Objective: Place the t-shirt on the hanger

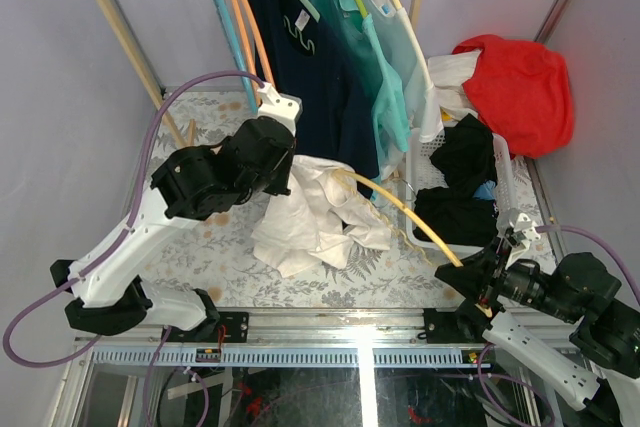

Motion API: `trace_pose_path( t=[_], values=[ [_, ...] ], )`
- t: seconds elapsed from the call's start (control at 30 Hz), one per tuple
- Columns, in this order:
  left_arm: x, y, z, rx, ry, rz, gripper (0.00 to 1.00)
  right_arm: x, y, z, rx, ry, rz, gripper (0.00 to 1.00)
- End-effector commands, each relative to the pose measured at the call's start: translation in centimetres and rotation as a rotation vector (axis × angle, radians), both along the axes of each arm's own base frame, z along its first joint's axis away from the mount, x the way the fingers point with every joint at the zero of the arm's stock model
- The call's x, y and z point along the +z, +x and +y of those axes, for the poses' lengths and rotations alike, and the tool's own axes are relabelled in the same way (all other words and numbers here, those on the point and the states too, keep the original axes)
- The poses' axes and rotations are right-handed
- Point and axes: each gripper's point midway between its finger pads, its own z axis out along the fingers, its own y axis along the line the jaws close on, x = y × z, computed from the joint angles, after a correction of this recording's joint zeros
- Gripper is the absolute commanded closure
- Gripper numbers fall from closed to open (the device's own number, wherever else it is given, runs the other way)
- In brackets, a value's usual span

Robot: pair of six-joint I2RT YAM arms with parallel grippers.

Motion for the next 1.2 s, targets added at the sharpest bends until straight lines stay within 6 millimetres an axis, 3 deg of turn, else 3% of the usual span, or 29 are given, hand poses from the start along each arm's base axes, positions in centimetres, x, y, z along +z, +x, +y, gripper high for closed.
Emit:
trace_pose_path(
  t=[0.0,0.13,0.37,0.6,0.8,1.03,1.17],
  values=[
    [2.2,1.0,-1.2,-0.018,-0.064,-0.058,1.00,3.5,1.6,0.9,-0.022,0.084,-0.125,1.00],
    [2.9,1.2,-1.5,-0.028,-0.062,-0.065,1.00,2.7,1.1,2.6,0.063,0.109,-0.085,1.00],
    [3.4,1.3,-1.8,-0.040,-0.063,-0.074,1.00,2.4,-0.6,3.9,0.191,0.135,-0.056,1.00],
    [3.3,1.3,-2.1,-0.054,-0.061,-0.066,1.00,2.0,2.5,0.5,-0.059,0.022,-0.118,1.00],
    [4.2,1.6,-2.4,-0.068,-0.060,-0.083,1.00,2.6,4.4,-0.6,-0.185,0.054,-0.172,1.00],
    [4.2,1.8,-2.8,-0.077,-0.048,-0.076,1.00,2.0,2.6,1.9,-0.020,0.118,-0.167,1.00],
    [4.2,1.9,-3.0,-0.085,-0.037,-0.072,1.00,3.2,1.1,3.0,0.085,0.184,-0.188,1.00]
  ],
)
